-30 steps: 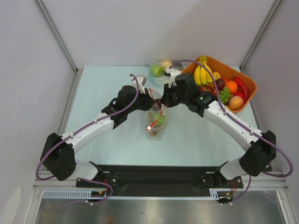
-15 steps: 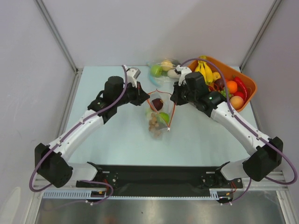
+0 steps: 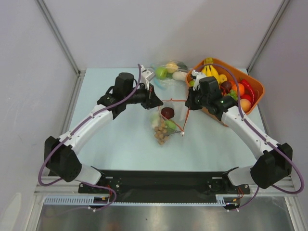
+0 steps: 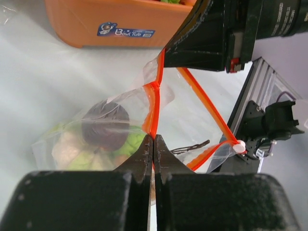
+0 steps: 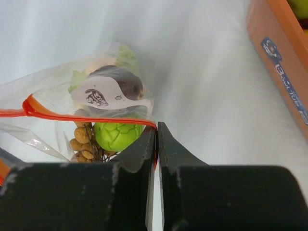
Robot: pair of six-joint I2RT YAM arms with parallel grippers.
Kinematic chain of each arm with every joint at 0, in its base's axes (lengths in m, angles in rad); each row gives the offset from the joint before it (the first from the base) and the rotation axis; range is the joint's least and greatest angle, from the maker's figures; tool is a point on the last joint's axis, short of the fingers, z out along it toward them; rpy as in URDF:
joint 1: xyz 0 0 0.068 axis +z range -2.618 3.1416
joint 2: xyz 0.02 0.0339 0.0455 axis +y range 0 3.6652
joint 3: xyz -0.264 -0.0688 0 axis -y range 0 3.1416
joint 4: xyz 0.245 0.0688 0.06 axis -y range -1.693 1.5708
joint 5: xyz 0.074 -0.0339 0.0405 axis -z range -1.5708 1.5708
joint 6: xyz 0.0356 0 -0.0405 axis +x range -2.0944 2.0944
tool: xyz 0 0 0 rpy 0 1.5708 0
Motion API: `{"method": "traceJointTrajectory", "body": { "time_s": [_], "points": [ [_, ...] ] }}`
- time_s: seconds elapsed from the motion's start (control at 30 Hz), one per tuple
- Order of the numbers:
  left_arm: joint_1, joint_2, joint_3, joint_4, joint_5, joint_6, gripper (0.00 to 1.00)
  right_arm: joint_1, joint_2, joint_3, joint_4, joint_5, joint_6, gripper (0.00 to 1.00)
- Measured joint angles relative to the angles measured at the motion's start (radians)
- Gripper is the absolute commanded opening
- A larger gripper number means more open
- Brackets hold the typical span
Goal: Open the zip-top bag and remove the fake food
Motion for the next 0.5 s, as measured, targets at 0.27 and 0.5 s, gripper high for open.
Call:
{"method": "traceJointTrajectory", "body": {
  "time_s": [0.27, 0.5],
  "points": [
    [0.006, 0.0, -0.073, 0.081, 0.033, 0.028, 0.0, -0.024, -0.035, -0.003, -0.058, 0.039, -0.015, 0.49],
    [0.006, -0.032, -0.137, 0.119, 0.036, 0.027, 0.0, -0.015, -0.171, 0.058, -0.064, 0.026, -0.024, 0.51]
  ]
}}
